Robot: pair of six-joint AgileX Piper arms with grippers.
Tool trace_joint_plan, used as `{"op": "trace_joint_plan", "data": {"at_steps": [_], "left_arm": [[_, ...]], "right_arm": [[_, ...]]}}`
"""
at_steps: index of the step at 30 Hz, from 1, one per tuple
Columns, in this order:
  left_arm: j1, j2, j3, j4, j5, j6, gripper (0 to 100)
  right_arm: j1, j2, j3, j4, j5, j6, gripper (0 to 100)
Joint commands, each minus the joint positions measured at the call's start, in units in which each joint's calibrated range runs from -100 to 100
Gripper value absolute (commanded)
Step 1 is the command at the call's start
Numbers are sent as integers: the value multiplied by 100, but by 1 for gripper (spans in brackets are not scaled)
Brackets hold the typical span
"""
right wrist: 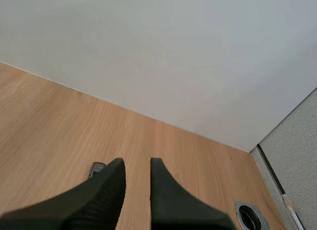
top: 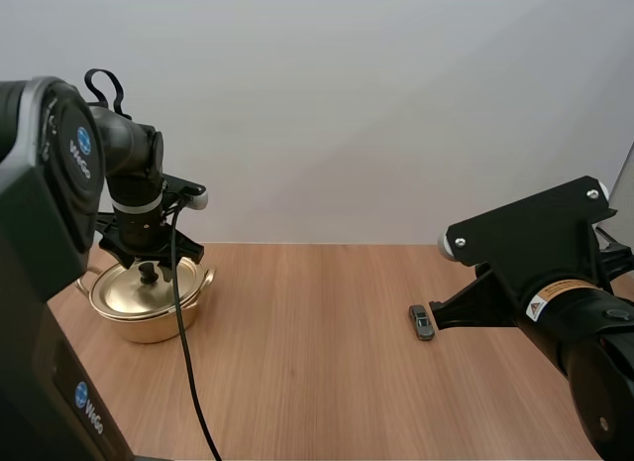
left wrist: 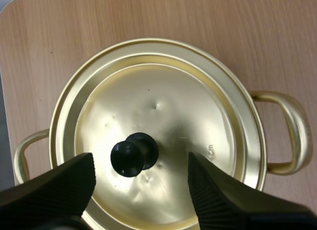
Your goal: Open the pot, put the car inside, and close it
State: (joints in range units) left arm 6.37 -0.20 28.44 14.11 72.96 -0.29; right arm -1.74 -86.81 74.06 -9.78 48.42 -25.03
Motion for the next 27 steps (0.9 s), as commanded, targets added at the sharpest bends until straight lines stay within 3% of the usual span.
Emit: {"op": "trace_joint_plan", "data": {"at_steps": [1,3,8,10,12,17,21,24,25,27], "left_arm": [[11,34,-6,2,-15,4,78],[18,92,-6,2,-15,4,59],[130,251,-6,-13,-134,-5,1],[178,262,-6,-34,-246,-5,0],[228,262,-88,-34,-266,35,0],[302,28,-560,-384,121,215,0],[359,-540,-962,-1178,102,562,0],[359,-1024,-1232,-1411,59,583,0],[359,-1170,-1309,-1510,36,598,0],[359,-1532,-1498,-1664,-3,713,0]], "right_arm": [[-1,1,9,-33,32,3,31],[-1,1,22,-33,49,3,31],[-1,1,67,-128,110,3,28],[-1,1,67,-116,110,3,19],[-1,66,67,-30,21,3,1],[-12,972,50,210,-749,-91,0],[-41,2351,-172,353,-975,-109,0],[-41,3486,-506,575,-938,-109,0],[-41,3873,-630,607,-937,-109,3],[-41,4564,-859,693,-937,-109,31]]}}
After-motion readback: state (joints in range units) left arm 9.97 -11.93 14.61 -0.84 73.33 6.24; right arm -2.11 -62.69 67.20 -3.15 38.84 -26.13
